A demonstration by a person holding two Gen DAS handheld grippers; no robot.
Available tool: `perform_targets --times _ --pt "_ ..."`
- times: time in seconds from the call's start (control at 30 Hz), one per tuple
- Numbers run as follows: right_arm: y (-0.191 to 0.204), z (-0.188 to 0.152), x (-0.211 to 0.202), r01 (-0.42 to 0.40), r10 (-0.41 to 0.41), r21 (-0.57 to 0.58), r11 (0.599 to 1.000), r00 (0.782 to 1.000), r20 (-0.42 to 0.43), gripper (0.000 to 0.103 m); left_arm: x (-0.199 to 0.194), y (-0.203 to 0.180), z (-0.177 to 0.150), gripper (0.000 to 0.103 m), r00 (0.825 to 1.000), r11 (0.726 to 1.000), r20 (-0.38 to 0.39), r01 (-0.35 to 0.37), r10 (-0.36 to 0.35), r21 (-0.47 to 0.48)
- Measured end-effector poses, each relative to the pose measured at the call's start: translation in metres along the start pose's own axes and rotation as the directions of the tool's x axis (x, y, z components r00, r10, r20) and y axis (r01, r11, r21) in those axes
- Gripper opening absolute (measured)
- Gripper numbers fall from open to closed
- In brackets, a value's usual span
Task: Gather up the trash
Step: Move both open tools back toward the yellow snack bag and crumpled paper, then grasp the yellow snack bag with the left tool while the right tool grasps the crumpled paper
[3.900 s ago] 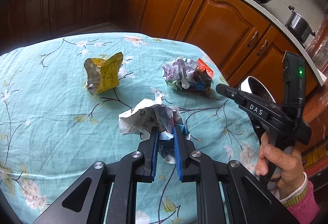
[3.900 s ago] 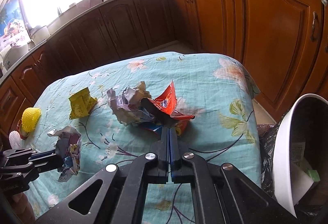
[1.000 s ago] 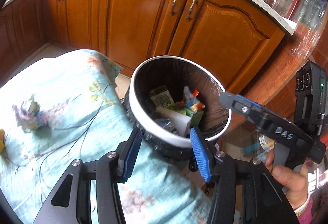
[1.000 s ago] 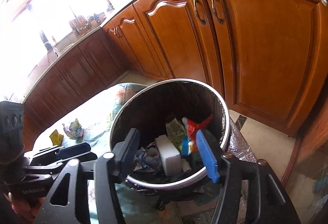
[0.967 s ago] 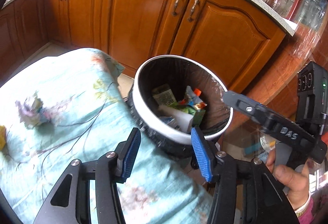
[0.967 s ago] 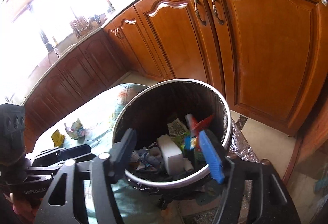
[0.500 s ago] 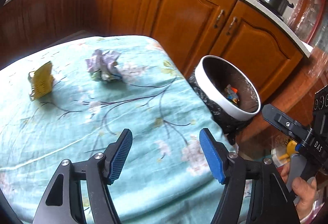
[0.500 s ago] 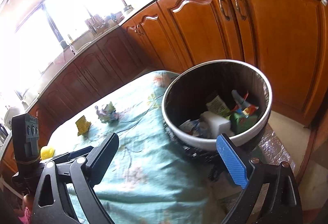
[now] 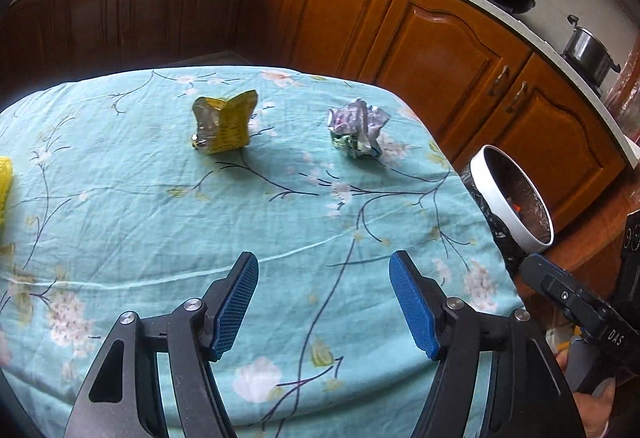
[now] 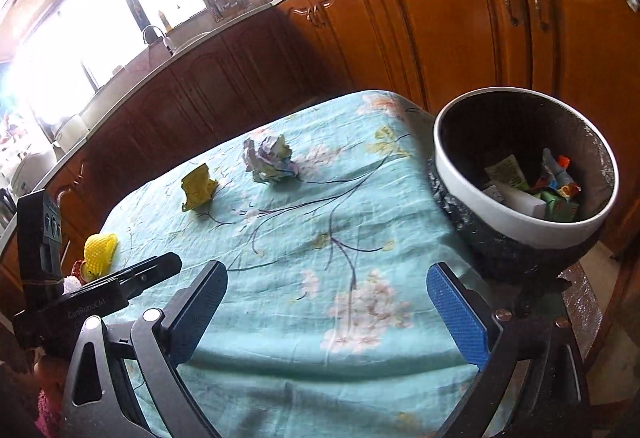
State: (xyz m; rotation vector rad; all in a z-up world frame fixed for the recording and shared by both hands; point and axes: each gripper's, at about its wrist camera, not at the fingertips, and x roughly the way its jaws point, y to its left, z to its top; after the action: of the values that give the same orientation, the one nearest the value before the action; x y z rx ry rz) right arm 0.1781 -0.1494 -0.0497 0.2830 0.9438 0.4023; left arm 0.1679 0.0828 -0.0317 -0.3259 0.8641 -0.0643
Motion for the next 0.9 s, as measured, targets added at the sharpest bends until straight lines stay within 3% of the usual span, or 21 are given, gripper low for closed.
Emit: perform_targets --times 0.5,0.9 --pt "0.034 0.013 0.044 -0.023 0.019 -0.081 0.996 0.999 -0.048 0.101 -0.002 0.048 0.011 0.071 0.999 0.994 0.002 -0.04 0.04 -0.1" --pt "0.042 0.044 0.079 -0.069 0.065 -0.084 0.994 0.997 -0.047 0.101 0.023 0.067 0.045 0.075 0.999 0.991 0.008 -0.051 0.052 -0.12"
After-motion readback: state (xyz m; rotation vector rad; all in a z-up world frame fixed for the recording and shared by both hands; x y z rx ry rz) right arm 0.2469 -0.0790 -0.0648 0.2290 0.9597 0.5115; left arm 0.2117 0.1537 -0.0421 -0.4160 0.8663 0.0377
